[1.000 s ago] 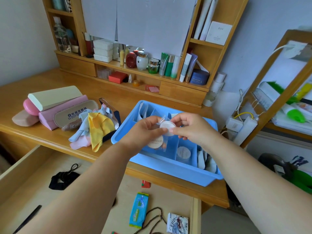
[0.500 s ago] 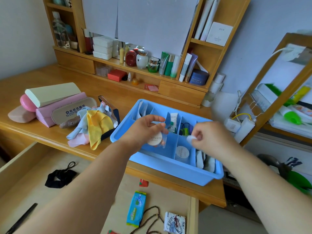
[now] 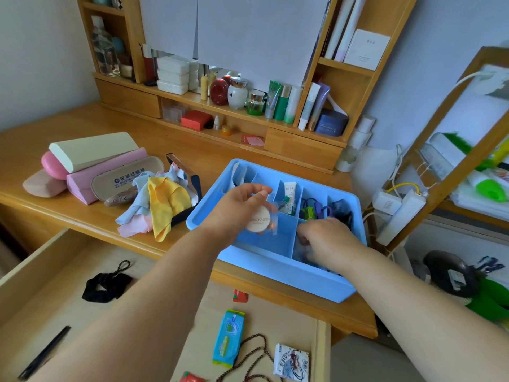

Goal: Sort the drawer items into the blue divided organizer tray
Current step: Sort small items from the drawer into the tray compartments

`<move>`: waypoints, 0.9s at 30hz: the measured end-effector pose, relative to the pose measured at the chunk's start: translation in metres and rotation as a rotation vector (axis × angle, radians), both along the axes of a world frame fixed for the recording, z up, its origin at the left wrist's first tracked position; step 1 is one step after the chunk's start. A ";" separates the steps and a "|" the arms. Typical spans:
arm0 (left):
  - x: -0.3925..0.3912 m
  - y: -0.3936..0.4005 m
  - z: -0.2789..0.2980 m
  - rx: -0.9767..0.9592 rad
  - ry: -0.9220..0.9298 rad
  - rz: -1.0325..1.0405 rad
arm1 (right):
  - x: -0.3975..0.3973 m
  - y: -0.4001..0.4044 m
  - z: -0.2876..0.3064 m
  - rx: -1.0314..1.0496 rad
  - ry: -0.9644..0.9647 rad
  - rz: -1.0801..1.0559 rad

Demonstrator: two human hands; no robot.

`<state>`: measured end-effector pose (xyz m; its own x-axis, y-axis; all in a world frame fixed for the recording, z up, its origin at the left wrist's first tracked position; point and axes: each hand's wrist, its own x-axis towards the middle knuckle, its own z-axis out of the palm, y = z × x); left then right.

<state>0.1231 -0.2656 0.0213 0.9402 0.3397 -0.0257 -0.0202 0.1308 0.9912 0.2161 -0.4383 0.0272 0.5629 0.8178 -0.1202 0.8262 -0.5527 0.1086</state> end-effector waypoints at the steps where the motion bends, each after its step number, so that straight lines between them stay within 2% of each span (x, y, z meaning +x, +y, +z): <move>1: 0.000 0.000 0.000 -0.008 -0.001 0.011 | 0.000 0.003 0.000 -0.020 -0.042 -0.013; 3: 0.001 0.000 0.000 -0.028 0.003 0.028 | 0.000 0.005 0.003 -0.057 -0.021 -0.061; 5: 0.002 0.000 -0.001 -0.041 0.004 0.034 | 0.002 0.002 0.012 -0.056 0.093 -0.130; 7: 0.002 0.000 -0.002 -0.046 -0.002 0.042 | 0.005 0.000 0.027 0.162 0.184 -0.202; 9: 0.003 0.001 -0.004 -0.039 -0.007 0.056 | 0.002 0.005 0.039 0.521 0.275 -0.256; 10: 0.003 0.001 -0.004 -0.030 -0.010 0.063 | -0.002 0.010 0.043 0.646 0.386 -0.290; 12: 0.003 0.001 -0.004 -0.020 -0.022 0.082 | -0.017 0.024 0.045 0.689 0.660 -0.343; 14: 0.003 0.001 -0.004 -0.003 -0.032 0.105 | -0.031 0.037 0.036 0.636 0.746 -0.326; 16: 0.002 0.002 -0.005 0.034 -0.028 0.117 | -0.040 0.046 0.026 0.713 0.706 -0.296; 19: -0.001 0.000 -0.003 -0.011 -0.035 0.043 | -0.038 0.038 0.032 0.981 0.752 -0.315; 21: -0.002 -0.001 -0.003 -0.019 -0.033 0.024 | -0.025 0.017 0.043 1.075 0.642 -0.285; 22: -0.002 -0.001 -0.003 -0.008 -0.031 0.027 | -0.018 0.003 0.048 1.050 0.528 -0.265; 24: 0.000 -0.001 -0.003 -0.006 -0.038 0.032 | -0.009 -0.023 0.054 0.863 0.318 -0.234; 27: 0.000 -0.001 -0.003 -0.025 -0.043 0.031 | -0.007 -0.037 0.040 0.566 0.229 -0.192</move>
<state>0.1231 -0.2667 0.0186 0.9297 0.3684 0.0052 -0.0668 0.1546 0.9857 0.2090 -0.4757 0.0669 0.7171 0.6769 0.1663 0.6743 -0.6133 -0.4113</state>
